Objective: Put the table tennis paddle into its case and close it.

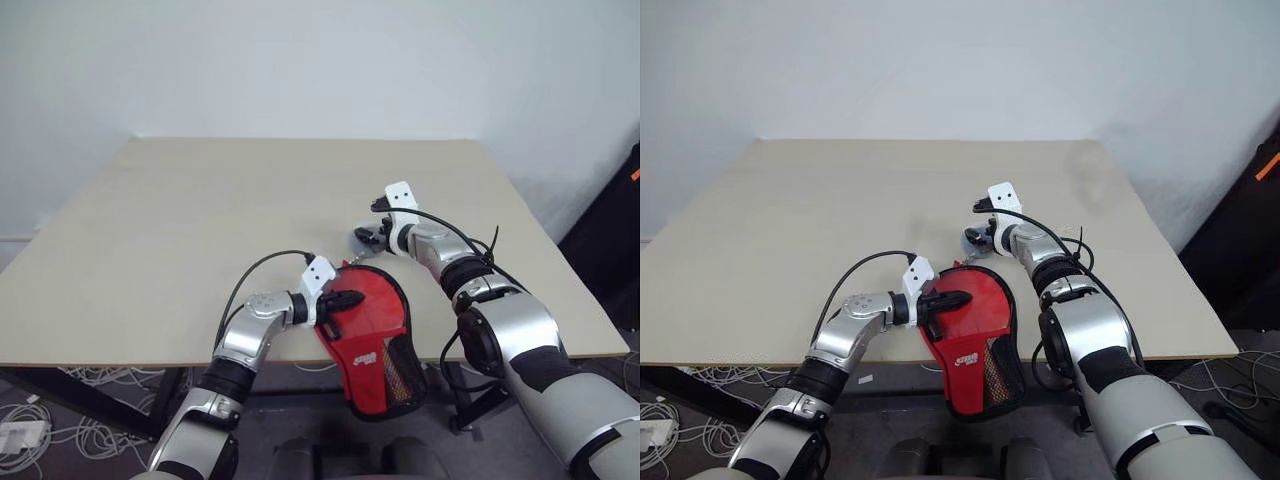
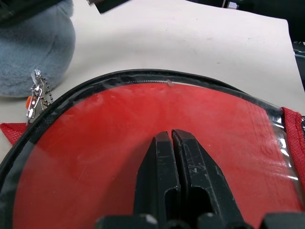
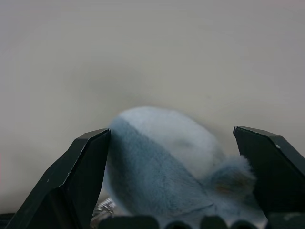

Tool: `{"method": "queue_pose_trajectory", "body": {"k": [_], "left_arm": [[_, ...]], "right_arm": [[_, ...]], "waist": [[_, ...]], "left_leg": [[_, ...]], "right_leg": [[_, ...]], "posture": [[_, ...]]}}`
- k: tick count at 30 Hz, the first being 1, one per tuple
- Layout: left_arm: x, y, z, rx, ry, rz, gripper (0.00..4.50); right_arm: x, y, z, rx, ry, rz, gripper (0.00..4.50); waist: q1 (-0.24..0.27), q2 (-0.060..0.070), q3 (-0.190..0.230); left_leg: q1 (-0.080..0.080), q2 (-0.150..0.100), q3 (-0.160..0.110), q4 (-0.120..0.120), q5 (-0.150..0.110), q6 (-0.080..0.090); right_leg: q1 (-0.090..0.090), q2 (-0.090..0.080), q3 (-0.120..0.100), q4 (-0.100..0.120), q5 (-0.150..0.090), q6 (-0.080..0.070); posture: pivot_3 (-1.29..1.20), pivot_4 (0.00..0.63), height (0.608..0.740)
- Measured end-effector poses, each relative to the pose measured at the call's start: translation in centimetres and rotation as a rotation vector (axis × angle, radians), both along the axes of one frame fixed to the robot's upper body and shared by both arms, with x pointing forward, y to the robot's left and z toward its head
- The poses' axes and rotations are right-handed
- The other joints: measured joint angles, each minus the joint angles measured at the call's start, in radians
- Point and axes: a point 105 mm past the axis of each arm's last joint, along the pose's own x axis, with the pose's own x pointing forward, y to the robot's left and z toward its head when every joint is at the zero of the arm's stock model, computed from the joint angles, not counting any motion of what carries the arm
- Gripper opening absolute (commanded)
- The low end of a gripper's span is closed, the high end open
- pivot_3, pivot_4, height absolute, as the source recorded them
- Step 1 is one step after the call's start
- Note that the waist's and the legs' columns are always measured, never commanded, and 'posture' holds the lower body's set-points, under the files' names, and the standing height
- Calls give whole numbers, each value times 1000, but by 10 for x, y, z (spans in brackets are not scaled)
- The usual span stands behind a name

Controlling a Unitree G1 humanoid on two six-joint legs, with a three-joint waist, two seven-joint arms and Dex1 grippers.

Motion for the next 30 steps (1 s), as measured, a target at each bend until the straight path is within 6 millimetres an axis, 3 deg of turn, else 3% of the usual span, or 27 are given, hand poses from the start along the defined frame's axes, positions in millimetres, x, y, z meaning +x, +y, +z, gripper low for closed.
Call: {"method": "queue_pose_trajectory", "body": {"k": [7,10,16,30], "left_arm": [[0,3,0,12,4,-9,0],[0,3,0,17,6,-15,0],[1,4,-1,37,3,-30,0],[1,2,-7,44,-33,-65,0]], "right_arm": [[-1,0,-4,-9,17,-1,4310],[-2,1,-6,-4,35,-4,3553],[-3,1,-7,-10,43,-6,1474],[0,-8,-4,-52,24,-13,1474]], "waist": [[0,0,0],[0,0,0],[0,1,0],[1,4,-2]], "left_leg": [[0,0,0,0,0,0],[0,0,0,0,0,0],[0,0,0,0,0,0],[1,0,0,0,0,0]], "right_leg": [[0,0,0,0,0,0],[0,0,0,0,0,0],[0,0,0,0,0,0],[1,0,0,0,0,0]], "posture": [[0,0,740],[0,0,740],[0,0,740],[0,0,740]]}}
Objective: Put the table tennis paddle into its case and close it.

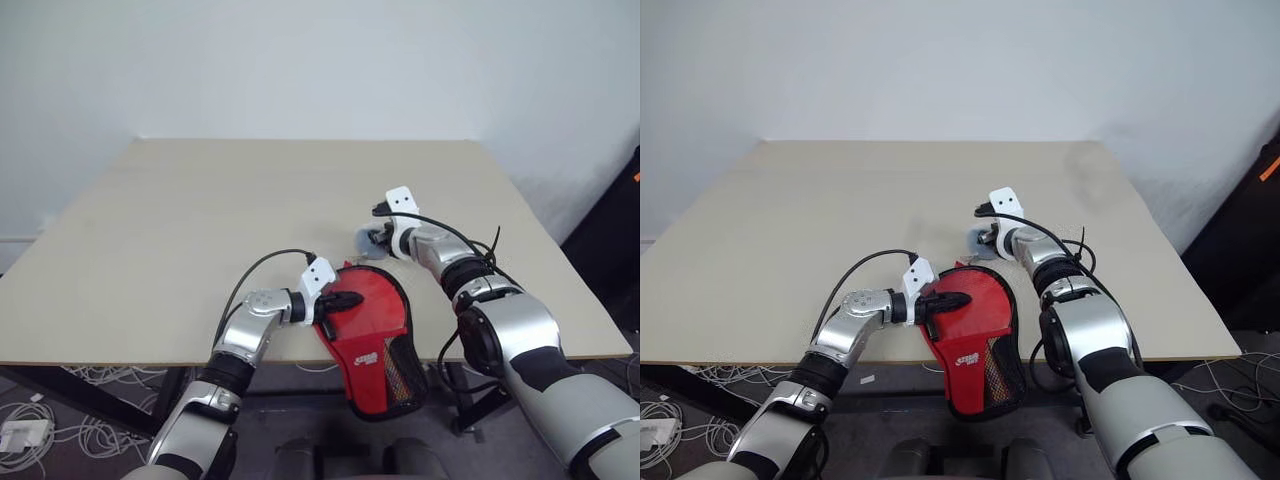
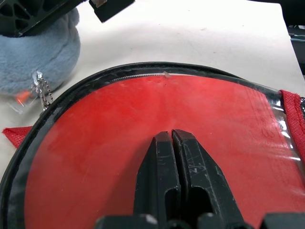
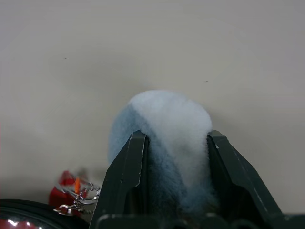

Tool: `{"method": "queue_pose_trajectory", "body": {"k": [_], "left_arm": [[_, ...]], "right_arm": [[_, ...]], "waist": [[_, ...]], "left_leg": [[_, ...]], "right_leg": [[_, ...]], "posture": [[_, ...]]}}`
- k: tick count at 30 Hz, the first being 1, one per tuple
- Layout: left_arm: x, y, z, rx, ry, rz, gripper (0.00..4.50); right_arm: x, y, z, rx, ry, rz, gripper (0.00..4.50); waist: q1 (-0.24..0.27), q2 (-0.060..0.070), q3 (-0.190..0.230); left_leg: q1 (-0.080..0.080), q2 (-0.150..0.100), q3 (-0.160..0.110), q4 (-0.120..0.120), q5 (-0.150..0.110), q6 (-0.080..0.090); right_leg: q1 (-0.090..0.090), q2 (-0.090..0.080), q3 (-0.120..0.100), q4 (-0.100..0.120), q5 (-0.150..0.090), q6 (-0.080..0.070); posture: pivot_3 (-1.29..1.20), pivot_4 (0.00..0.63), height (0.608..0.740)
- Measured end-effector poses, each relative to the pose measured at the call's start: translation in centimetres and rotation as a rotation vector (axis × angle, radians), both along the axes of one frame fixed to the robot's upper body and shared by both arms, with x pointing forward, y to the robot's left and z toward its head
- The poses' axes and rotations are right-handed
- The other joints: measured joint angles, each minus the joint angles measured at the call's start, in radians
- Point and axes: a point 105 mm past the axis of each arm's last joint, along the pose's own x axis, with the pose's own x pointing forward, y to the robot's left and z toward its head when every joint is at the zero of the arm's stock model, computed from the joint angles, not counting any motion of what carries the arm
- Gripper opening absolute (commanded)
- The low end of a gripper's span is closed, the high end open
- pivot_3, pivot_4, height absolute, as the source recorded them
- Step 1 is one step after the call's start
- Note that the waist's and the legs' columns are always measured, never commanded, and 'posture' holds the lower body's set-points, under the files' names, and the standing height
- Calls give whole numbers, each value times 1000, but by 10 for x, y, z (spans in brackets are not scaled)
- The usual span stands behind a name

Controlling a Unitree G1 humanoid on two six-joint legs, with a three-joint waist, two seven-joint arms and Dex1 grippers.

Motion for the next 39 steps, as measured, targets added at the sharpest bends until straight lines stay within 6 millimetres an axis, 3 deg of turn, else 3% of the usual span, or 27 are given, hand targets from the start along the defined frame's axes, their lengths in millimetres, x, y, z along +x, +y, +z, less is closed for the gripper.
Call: {"method": "queue_pose_trajectory", "body": {"k": [16,24,39], "left_arm": [[0,-2,-2,11,5,-20,0],[-1,-3,-2,17,4,-32,0],[-2,-6,-2,25,6,-55,0]], "right_arm": [[9,-24,24,-19,-74,7,1474],[6,-43,21,-66,-94,14,1474],[-37,-99,12,-169,-74,51,1474]], "waist": [[1,5,-3],[2,5,-3],[11,6,-3]], "left_leg": [[0,-1,0,0,0,1],[0,-1,-1,0,0,1],[0,-1,0,0,0,1]], "right_leg": [[1,-1,0,0,0,0],[1,-1,0,-1,0,0],[0,-1,0,-1,-2,3]], "posture": [[0,0,740],[0,0,740],[0,0,740]]}}
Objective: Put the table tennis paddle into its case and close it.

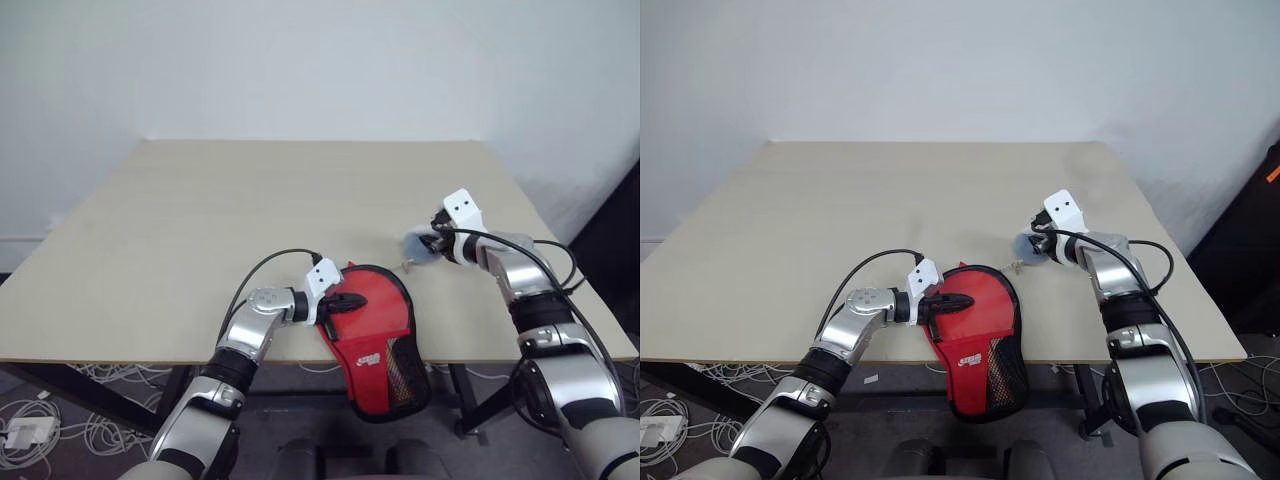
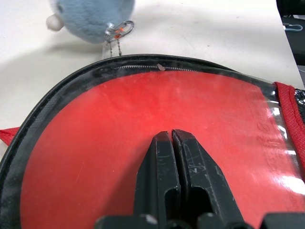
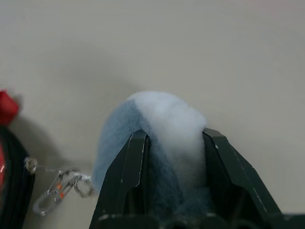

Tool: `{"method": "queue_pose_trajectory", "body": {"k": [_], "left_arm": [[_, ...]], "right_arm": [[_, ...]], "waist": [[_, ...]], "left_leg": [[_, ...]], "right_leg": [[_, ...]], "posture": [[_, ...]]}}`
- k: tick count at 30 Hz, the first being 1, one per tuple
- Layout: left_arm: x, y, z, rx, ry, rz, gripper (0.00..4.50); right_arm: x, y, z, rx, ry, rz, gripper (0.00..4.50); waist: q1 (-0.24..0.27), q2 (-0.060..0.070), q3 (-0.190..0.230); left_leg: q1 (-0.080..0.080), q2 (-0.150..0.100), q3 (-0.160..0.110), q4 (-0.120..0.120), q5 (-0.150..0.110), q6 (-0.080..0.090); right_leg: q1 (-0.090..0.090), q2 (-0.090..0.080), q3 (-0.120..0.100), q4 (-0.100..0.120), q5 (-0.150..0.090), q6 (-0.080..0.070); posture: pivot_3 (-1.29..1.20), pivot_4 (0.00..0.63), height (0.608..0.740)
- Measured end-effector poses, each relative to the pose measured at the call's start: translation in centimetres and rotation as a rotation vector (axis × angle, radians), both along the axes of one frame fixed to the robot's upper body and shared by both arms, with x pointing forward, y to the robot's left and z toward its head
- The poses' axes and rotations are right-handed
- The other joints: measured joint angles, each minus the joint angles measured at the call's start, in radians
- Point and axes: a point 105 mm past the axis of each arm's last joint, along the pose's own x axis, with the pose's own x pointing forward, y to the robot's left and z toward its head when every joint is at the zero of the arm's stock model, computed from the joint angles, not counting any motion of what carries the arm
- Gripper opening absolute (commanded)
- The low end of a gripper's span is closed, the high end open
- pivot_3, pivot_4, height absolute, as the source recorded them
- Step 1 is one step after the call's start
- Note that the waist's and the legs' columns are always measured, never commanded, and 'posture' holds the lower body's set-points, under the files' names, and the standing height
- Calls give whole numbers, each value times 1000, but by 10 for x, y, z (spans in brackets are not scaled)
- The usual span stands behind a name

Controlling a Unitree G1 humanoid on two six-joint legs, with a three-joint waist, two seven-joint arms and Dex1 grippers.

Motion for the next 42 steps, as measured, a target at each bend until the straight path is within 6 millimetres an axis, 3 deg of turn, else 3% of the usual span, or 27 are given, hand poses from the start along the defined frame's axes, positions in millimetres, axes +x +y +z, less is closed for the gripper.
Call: {"method": "queue_pose_trajectory", "body": {"k": [13,21,24,31,35,42], "left_arm": [[0,0,-1,1,4,-4,0],[1,0,-1,0,6,-2,0],[1,0,-2,2,4,-3,0],[1,-1,-2,6,0,-4,0],[1,-1,-2,6,-2,-4,0],[1,-2,-2,4,-2,-6,0]], "right_arm": [[-49,-17,-2,-31,98,68,1474],[-58,-11,-7,-25,136,106,1474],[-58,-9,-7,-14,143,114,2063],[-57,-10,4,-10,137,136,4481],[-56,-5,11,8,127,164,4481],[-38,6,46,32,53,194,4481]], "waist": [[0,0,0],[0,2,-2],[0,2,-2],[0,2,-2],[0,2,-2],[1,1,-3]], "left_leg": [[0,0,0,0,0,0],[1,0,0,1,0,0],[1,0,0,1,0,0],[1,0,0,1,0,0],[1,0,0,1,0,0],[1,0,-1,1,0,0]], "right_leg": [[0,0,0,-1,-2,3],[1,0,0,-1,-4,0],[1,0,0,-1,-4,0],[1,0,0,-1,-4,0],[1,0,0,-1,-4,0],[1,-1,-1,-2,-4,0]], "posture": [[0,0,740],[0,0,740],[0,0,740],[0,0,740],[0,0,740],[0,0,740]]}}
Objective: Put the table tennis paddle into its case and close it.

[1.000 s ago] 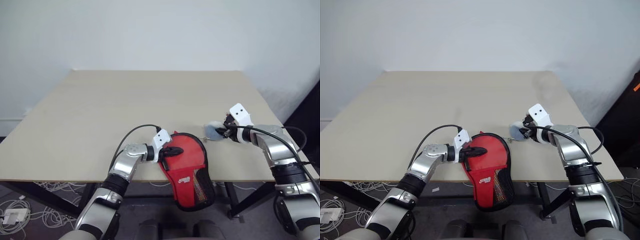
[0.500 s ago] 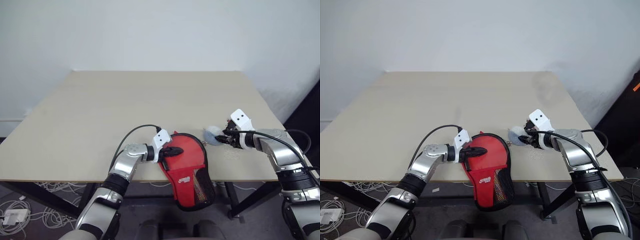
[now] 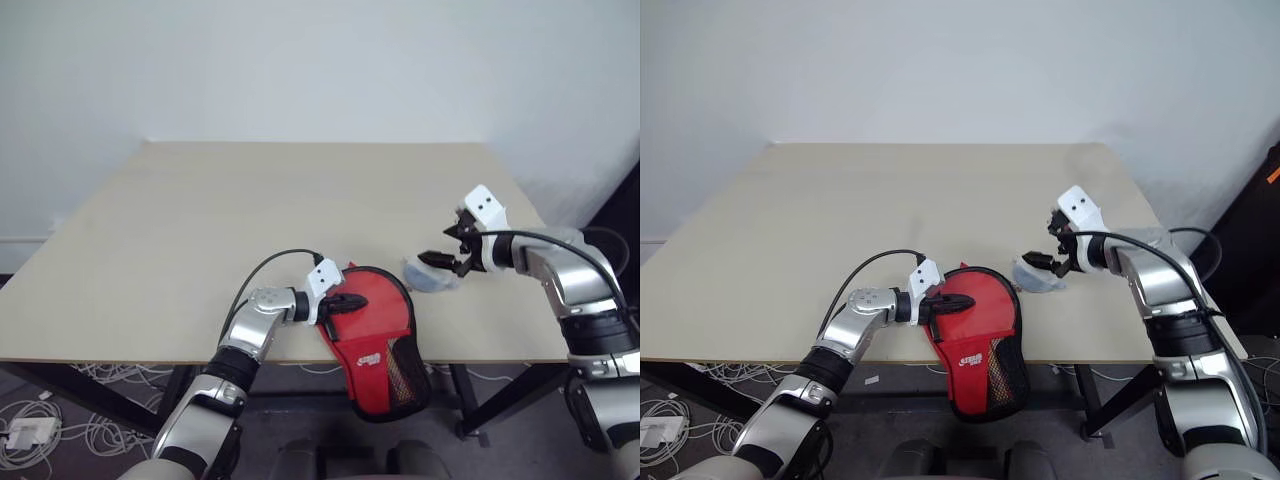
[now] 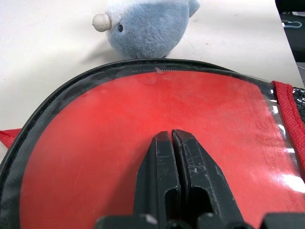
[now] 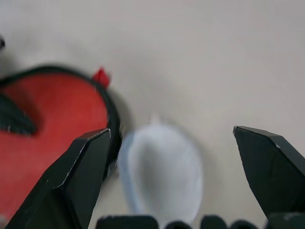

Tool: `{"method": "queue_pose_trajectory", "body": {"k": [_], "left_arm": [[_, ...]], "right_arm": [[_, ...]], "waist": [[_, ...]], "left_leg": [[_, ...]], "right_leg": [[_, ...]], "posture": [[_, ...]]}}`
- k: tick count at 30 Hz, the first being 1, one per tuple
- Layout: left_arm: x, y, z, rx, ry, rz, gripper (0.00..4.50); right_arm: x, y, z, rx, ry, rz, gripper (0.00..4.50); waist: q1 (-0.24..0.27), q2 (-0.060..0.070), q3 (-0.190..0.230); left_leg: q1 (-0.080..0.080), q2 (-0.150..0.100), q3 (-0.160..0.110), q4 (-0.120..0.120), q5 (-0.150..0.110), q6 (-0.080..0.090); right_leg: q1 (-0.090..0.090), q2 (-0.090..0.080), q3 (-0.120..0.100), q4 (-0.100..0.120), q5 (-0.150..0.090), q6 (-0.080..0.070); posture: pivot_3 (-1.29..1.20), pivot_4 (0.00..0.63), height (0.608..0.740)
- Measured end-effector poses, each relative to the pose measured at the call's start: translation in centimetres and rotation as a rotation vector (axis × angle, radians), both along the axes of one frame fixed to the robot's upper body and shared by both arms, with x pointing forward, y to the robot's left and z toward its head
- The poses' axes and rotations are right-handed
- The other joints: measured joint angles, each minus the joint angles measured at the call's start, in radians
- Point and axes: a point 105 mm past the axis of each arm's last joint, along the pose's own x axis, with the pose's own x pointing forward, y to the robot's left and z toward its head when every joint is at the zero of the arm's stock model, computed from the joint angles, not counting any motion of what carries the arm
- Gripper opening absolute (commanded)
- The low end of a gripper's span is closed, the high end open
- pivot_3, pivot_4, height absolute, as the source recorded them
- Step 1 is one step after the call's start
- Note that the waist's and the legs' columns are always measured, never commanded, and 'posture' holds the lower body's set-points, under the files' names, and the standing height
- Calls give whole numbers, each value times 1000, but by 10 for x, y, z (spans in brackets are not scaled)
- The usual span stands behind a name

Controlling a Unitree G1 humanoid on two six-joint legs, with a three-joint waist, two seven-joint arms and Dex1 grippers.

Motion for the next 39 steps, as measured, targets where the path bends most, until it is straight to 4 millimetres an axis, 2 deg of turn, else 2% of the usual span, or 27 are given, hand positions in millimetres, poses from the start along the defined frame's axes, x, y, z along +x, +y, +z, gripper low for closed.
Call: {"method": "queue_pose_trajectory", "body": {"k": [10,20,28,32,38,39], "left_arm": [[0,0,0,0,-2,0,0],[0,1,0,1,-2,1,0],[0,1,0,2,-2,0,0],[0,1,0,2,-1,0,0],[0,1,0,2,-1,-1,0],[0,1,0,2,-1,-1,0]], "right_arm": [[8,-7,-51,-28,146,-32,4481],[13,-3,-63,-21,168,-9,4481],[3,2,-73,-26,207,43,4481],[2,3,-75,-25,211,49,3313],[-1,3,-73,-30,210,59,1303],[-1,2,-73,-31,210,59,1106]], "waist": [[-1,1,-1],[-1,1,-1],[-1,1,-1],[-1,1,-1],[-1,1,-1],[-1,1,-1]], "left_leg": [[0,0,0,0,0,0],[0,0,0,0,0,0],[0,0,0,0,0,0],[0,0,0,0,0,0],[0,0,0,0,0,0],[0,0,0,0,0,0]], "right_leg": [[1,0,0,0,0,0],[1,0,0,1,1,2],[0,0,0,1,1,2],[0,0,0,1,1,2],[0,0,0,1,1,2],[0,0,0,1,1,2]], "posture": [[0,0,740],[0,0,740],[0,0,740],[0,0,740],[0,0,740],[0,0,740]]}}
